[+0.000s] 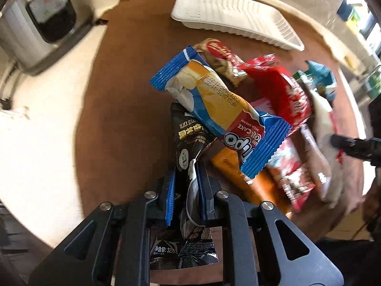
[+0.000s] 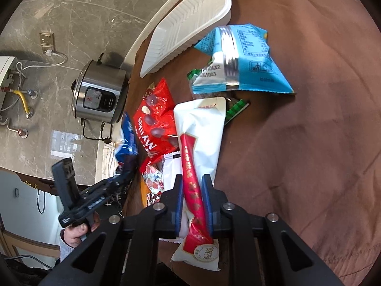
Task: Organize snacks
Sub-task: 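Close left tool on the black bag while right tool closes on the white-and-red bar, then lift the black bag with left tool while right tool lifts the white-and-red bar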
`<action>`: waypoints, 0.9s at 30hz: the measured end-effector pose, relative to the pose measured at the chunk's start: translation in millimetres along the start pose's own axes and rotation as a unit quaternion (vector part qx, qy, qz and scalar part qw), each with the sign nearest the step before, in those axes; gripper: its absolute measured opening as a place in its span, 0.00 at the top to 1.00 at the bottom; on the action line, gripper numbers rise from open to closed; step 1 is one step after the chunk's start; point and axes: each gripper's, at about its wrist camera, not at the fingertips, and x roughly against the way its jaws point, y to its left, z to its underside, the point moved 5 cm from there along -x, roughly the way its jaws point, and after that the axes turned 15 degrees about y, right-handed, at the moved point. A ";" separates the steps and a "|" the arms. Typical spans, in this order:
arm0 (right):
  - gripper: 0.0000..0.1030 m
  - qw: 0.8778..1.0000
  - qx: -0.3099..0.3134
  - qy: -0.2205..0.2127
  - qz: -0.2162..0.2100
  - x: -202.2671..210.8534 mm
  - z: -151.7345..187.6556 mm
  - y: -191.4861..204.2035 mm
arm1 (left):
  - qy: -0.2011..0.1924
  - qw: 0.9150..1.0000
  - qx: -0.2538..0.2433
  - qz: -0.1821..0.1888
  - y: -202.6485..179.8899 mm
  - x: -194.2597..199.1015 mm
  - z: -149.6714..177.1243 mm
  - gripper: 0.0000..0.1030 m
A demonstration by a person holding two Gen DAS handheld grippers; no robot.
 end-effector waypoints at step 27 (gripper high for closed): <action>0.89 1.000 0.024 -0.003 -0.008 14.7 6.2 -3.4 | -0.017 1.000 -0.021 0.016 -43.7 50.6 9.7 0.85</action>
